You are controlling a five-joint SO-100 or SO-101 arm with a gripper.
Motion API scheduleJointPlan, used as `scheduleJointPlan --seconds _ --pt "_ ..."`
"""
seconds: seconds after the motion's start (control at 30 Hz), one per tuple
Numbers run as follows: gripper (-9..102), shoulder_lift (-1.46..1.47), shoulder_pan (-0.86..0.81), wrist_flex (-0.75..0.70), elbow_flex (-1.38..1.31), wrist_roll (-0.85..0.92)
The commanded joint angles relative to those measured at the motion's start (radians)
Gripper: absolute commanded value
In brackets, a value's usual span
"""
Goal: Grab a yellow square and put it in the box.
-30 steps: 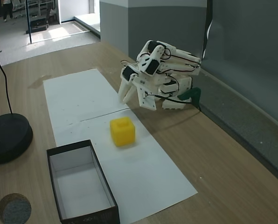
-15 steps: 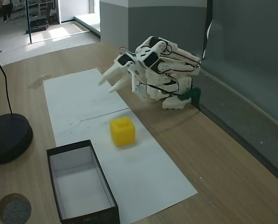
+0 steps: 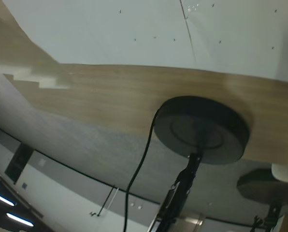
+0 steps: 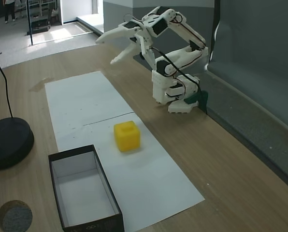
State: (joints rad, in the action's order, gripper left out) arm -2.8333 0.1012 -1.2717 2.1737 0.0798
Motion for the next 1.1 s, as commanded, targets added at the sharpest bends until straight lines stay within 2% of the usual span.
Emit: scheduleJointPlan --seconds 0.0,0.13,0.23,0.37,0.57,0.9,1.07 --pt "32 0.282 0.126 -0.17 -0.221 -0.006" --pt "32 0.525 0.318 -0.345 -0.356 -0.008" --pt "32 0.667 0.357 -0.354 -0.36 0.002" --pt "32 0.805 0.36 -0.331 -0.36 0.003" --pt "36 0.943 0.35 -0.221 -0.301 -0.006" --pt "36 0.992 0.347 -0.066 -0.21 -0.034" --pt "36 0.992 0.347 -0.064 -0.186 -0.034"
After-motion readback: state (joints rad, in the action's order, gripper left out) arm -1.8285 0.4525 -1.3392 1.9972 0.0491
